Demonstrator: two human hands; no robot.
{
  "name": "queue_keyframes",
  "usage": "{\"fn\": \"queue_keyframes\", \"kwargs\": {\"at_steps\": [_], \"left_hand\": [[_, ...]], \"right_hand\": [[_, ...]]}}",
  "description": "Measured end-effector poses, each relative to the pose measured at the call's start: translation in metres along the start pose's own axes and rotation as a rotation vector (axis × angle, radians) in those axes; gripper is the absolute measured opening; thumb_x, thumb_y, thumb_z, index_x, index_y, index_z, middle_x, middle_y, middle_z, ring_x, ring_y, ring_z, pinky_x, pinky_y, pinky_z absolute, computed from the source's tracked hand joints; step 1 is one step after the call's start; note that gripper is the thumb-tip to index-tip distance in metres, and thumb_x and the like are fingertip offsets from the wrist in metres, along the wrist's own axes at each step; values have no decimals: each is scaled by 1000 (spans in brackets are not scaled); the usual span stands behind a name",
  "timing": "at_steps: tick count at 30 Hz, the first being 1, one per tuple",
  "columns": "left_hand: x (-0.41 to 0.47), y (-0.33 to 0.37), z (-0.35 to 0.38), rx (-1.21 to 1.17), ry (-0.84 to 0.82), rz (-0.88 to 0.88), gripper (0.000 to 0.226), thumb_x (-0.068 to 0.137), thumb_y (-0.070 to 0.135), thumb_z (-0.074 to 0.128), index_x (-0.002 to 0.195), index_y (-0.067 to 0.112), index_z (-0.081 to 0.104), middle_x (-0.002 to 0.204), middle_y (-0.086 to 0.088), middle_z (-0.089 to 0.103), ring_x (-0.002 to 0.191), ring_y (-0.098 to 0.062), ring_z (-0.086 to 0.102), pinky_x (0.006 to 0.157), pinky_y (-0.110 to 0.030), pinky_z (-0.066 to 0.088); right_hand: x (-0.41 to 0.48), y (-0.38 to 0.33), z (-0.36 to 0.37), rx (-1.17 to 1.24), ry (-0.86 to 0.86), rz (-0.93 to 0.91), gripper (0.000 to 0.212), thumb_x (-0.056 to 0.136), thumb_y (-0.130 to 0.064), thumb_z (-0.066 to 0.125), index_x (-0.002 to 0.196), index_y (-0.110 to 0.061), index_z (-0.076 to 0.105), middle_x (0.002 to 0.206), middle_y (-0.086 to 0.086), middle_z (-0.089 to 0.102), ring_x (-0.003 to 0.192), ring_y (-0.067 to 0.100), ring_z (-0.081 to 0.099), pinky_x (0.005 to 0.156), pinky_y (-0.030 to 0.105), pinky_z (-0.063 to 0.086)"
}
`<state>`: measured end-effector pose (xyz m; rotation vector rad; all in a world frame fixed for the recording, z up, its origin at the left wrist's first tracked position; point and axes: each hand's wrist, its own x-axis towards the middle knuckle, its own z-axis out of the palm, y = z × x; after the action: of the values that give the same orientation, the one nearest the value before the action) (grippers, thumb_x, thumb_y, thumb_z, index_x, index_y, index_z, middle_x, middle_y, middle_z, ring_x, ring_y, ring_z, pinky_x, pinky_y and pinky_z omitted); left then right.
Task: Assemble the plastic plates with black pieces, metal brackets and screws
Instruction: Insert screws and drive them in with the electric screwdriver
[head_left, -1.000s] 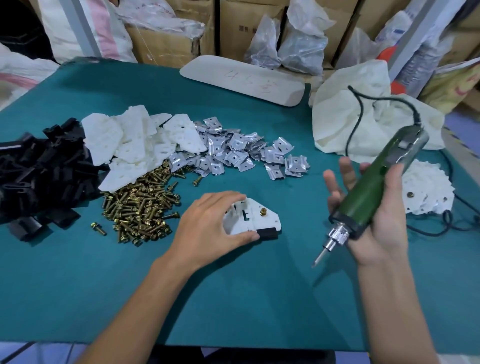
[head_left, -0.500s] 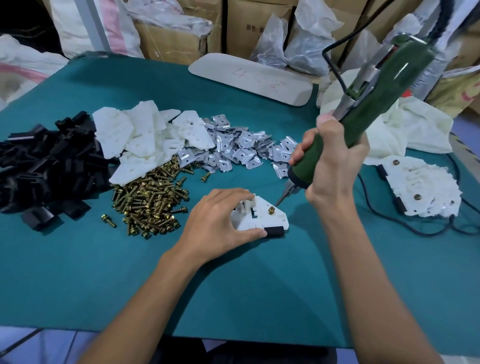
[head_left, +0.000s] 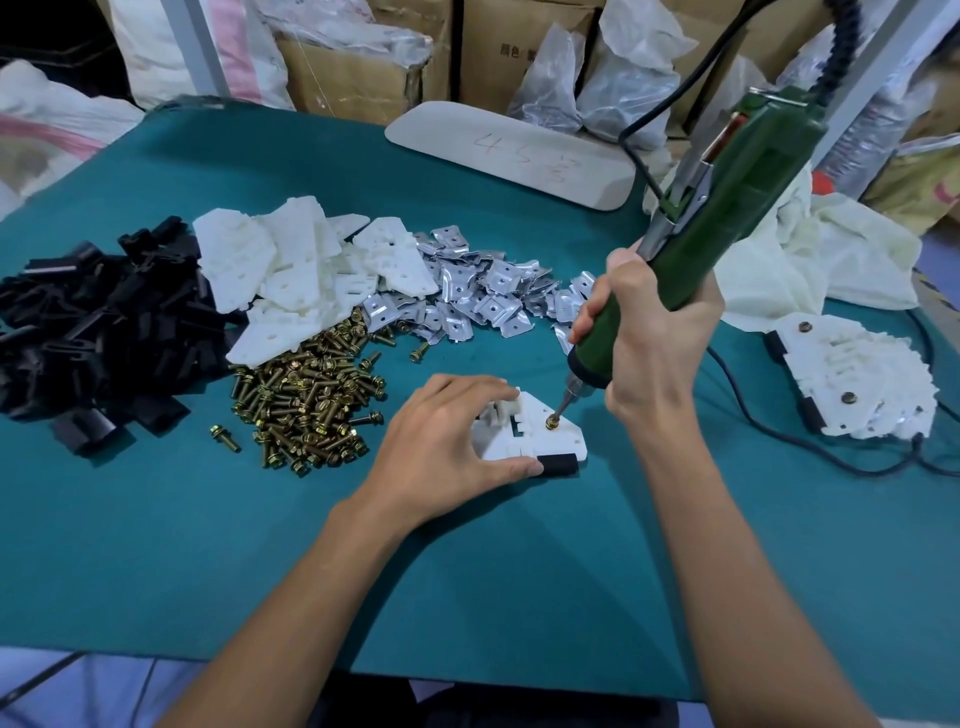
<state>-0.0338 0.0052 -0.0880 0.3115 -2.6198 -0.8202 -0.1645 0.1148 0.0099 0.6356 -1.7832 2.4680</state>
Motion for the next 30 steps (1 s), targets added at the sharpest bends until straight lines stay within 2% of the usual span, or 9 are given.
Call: {"fn": "queue_keyframes", "kwargs": {"at_steps": [7, 13, 20, 30], "left_hand": [[0, 1, 0, -4, -4, -1, 76, 68, 78, 68, 129, 32, 63, 133, 18, 60, 119, -8, 48, 98, -36, 47], [0, 0, 1, 12, -13, -10, 80, 69, 81, 65, 134, 35, 58, 140, 17, 55, 123, -9, 49, 103, -36, 42], [2, -2, 4, 32, -36, -32, 90, 65, 89, 54, 136, 34, 56, 136, 16, 57, 117, -10, 50, 99, -31, 38], [2, -3, 3, 33, -38, -35, 91, 67, 88, 55, 140, 34, 52, 133, 17, 55, 117, -7, 41, 98, -27, 38]], "right_hand": [[-4, 0, 2, -25, -21, -37, 19, 79, -18, 68, 80, -5, 53, 55, 6, 51, 41, 26, 46, 47, 32, 46], [-8, -1, 3, -35, -36, -31, 24, 80, -21, 69, 84, -2, 54, 58, 7, 53, 41, 26, 47, 48, 33, 47], [-9, -2, 6, -45, -41, -39, 24, 79, -21, 69, 83, -4, 52, 60, 11, 52, 42, 27, 46, 47, 35, 47], [-12, -3, 7, -77, -72, -49, 28, 81, -24, 70, 84, -2, 53, 62, 14, 52, 42, 25, 49, 47, 34, 48]]}}
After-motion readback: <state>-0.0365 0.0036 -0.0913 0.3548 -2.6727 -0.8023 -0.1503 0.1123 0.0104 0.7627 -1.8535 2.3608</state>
